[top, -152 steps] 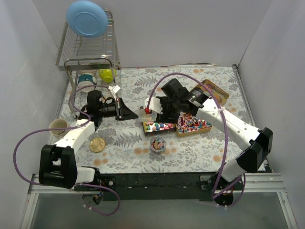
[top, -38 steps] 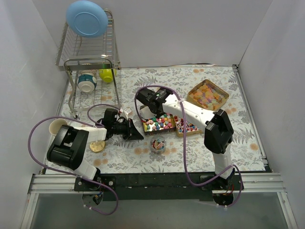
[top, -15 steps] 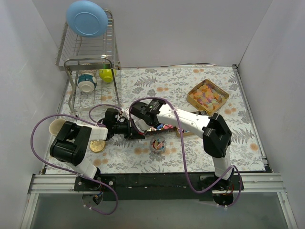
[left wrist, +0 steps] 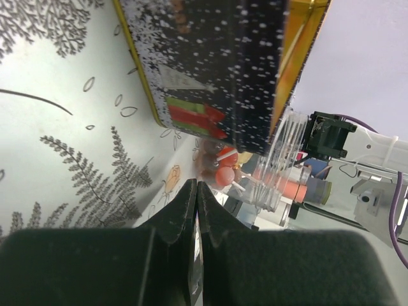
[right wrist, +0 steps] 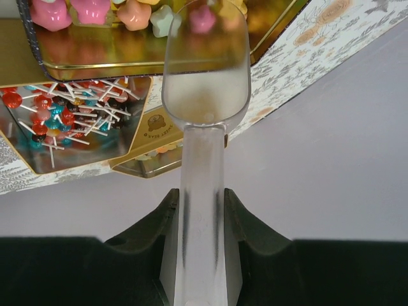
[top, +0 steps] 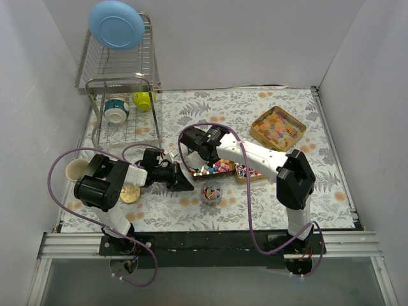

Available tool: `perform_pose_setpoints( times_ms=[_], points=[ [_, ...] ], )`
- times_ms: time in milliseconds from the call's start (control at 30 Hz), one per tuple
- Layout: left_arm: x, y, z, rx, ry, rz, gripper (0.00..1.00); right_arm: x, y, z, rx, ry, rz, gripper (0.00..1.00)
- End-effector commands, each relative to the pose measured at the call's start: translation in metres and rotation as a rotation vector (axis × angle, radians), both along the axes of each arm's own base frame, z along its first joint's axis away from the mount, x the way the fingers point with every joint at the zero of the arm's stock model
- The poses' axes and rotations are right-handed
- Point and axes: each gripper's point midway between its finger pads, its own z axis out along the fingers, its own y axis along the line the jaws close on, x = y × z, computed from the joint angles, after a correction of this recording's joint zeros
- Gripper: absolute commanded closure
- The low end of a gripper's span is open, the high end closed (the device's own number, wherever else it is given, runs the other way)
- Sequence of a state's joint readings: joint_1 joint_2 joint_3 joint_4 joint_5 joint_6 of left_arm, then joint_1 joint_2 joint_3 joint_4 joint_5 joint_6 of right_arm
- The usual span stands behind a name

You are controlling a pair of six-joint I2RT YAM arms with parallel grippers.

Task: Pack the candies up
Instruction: Scoop the fake candies from the storage box.

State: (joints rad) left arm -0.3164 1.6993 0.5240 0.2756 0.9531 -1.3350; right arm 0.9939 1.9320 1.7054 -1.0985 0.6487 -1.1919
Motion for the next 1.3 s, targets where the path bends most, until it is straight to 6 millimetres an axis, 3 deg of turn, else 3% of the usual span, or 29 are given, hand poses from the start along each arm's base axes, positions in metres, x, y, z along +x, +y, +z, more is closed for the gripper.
perform_pose_setpoints(
  times_ms=[0,167,333,700,900,1267],
  points=[
    [0.007,-0.006,0.009,-0.034,-0.038,-0.024,1.00,-0.023,0.009,-0.015,0.001,0.197,0.134,0.99],
    [0.007,-0.006,0.008,-0.038,-0.036,-0.025,1.00,-0.027,0.023,-0.002,0.051,0.209,0.143,0.99],
    [0.008,-0.006,0.010,-0.043,-0.038,-0.026,1.00,-0.030,0.021,-0.002,0.040,0.228,0.133,0.99],
    [0.011,-0.008,0.008,-0.047,-0.030,-0.027,1.00,-0.032,0.013,-0.030,0.018,0.270,0.133,0.99],
    [0.013,-0.009,0.002,-0.039,-0.013,-0.029,1.00,-0.015,0.000,-0.046,0.021,0.264,0.154,0.99],
    [0.017,-0.010,-0.002,-0.036,0.001,-0.028,1.00,0.031,-0.008,-0.040,-0.003,0.191,0.248,0.99]
  ],
)
